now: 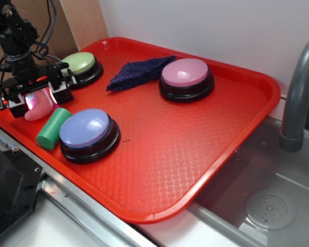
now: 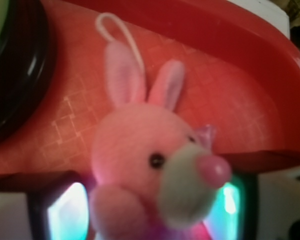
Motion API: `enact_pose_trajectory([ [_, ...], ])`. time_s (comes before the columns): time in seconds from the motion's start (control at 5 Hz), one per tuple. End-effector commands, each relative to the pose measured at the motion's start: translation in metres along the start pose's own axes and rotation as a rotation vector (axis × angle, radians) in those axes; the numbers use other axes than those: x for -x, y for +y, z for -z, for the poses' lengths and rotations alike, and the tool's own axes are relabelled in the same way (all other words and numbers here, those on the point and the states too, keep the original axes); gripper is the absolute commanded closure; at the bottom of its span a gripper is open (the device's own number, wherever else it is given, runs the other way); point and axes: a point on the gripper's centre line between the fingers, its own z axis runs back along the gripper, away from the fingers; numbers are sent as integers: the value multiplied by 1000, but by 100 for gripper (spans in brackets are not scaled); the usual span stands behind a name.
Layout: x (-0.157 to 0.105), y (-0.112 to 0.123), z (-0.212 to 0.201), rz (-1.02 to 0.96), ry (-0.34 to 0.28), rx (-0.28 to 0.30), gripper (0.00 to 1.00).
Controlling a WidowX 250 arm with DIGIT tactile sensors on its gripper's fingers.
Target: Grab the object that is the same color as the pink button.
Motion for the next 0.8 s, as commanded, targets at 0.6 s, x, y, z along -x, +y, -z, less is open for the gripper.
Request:
enact_pose_trajectory([
  [0.6, 31, -81, -131, 751, 100, 197, 100],
])
